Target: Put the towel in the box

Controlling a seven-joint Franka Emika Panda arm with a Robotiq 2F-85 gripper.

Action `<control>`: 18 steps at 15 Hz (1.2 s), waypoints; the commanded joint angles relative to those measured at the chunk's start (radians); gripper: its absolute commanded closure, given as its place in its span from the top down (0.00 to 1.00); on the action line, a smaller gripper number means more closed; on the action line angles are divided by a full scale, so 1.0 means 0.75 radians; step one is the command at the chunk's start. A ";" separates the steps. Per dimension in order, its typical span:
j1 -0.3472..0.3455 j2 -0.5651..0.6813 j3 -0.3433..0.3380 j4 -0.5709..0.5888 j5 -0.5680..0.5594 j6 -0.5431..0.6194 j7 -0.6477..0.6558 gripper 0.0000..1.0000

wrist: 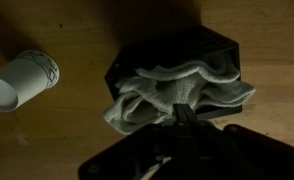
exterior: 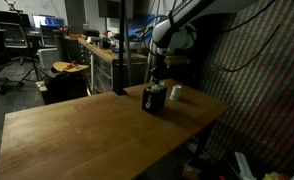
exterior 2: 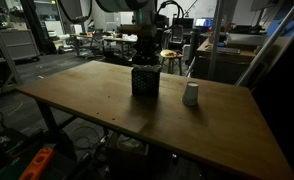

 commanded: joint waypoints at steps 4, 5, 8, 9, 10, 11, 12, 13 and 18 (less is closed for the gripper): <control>-0.015 -0.055 -0.015 0.006 -0.022 0.017 -0.013 0.05; -0.022 -0.046 -0.019 0.013 -0.016 0.019 -0.018 0.05; -0.037 -0.029 -0.026 0.016 -0.006 0.021 -0.028 0.05; -0.042 -0.022 -0.026 0.016 -0.003 0.021 -0.028 0.05; -0.044 -0.015 -0.024 0.014 0.000 0.020 -0.028 0.05; -0.043 -0.007 -0.023 0.014 -0.006 0.022 -0.023 0.05; -0.041 0.001 -0.019 0.016 -0.006 0.017 -0.022 0.05; -0.039 0.009 -0.017 0.019 -0.010 0.017 -0.020 0.05; -0.020 0.046 0.000 0.030 -0.020 0.009 -0.010 0.05</control>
